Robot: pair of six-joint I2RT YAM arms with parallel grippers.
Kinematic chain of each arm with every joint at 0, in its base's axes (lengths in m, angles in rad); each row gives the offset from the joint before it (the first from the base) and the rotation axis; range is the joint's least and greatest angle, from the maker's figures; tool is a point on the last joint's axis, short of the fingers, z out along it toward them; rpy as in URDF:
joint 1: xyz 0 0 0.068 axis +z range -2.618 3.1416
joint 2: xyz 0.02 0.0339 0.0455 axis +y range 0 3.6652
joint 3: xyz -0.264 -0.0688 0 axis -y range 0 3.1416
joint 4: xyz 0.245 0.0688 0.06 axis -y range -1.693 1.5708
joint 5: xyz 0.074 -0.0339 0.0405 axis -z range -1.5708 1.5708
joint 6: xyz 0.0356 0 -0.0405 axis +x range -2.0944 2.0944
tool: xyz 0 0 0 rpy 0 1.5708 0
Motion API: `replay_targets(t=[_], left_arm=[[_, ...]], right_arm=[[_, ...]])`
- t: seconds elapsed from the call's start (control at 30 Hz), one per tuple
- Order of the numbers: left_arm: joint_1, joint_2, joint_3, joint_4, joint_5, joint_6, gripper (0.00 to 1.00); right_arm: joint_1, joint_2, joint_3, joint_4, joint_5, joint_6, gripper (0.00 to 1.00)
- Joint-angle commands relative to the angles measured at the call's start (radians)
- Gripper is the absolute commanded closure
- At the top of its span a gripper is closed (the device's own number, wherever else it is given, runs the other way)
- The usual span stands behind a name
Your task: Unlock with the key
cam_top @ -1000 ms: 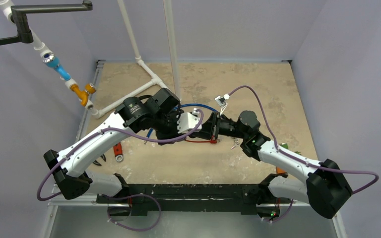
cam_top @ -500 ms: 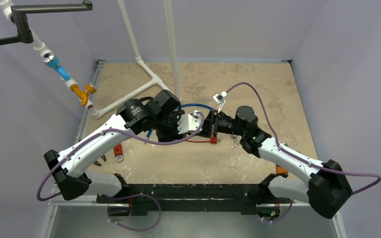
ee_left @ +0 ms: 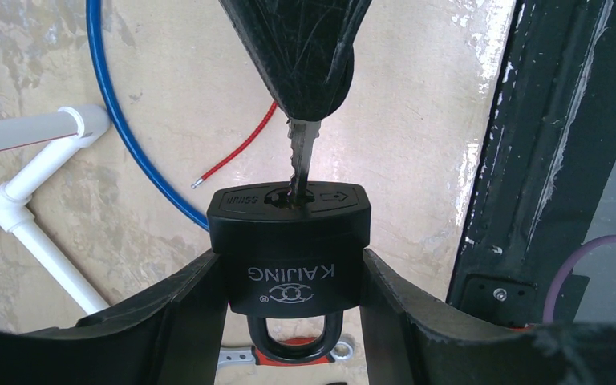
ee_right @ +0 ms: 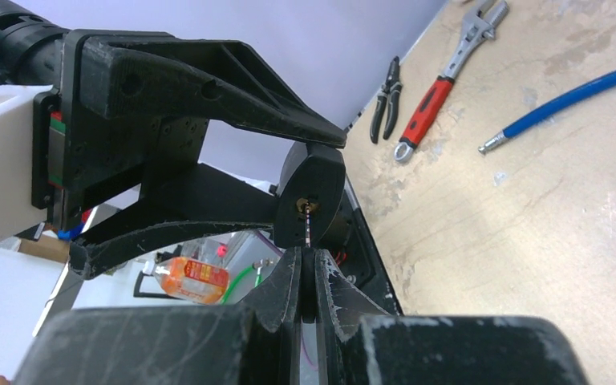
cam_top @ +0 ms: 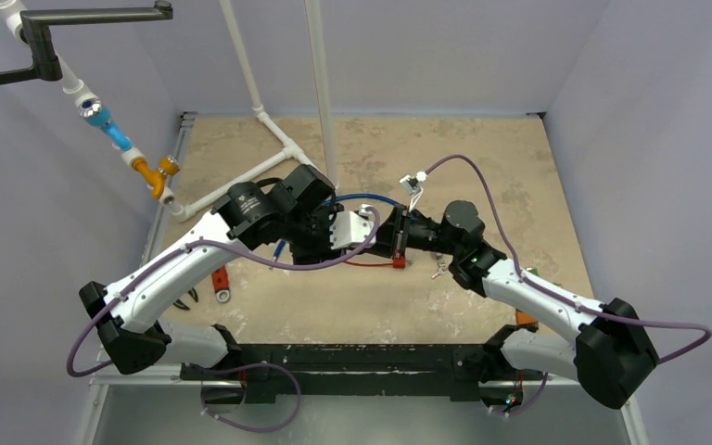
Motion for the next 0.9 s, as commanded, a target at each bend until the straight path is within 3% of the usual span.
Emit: replay_targets(t=[0.0,0.37,0.7,0.87], left_arm=[[-0.012,-0.019,0.092,0.106,0.132,-0.027,1.0],[-0.011,-0.038,0.066,0.122,0.114,-0.032,1.0],[-0.013,-0.057,0.037,0.078,0.255,0.053,1.0],[-0.015,-0.061,0.013,0.078,0.23,0.069,1.0]], right_arm=[[0.008,0.0,-0.002,0.131,0.005,0.008,1.0],[0.009,0.008,-0.042,0.223,0.0,0.051,1.0],[0.008,0.022,0.081,0.081,-0.085,-0.073,1.0],[0.009,0.043,0.093,0.055,-0.063,-0.072,1.0]])
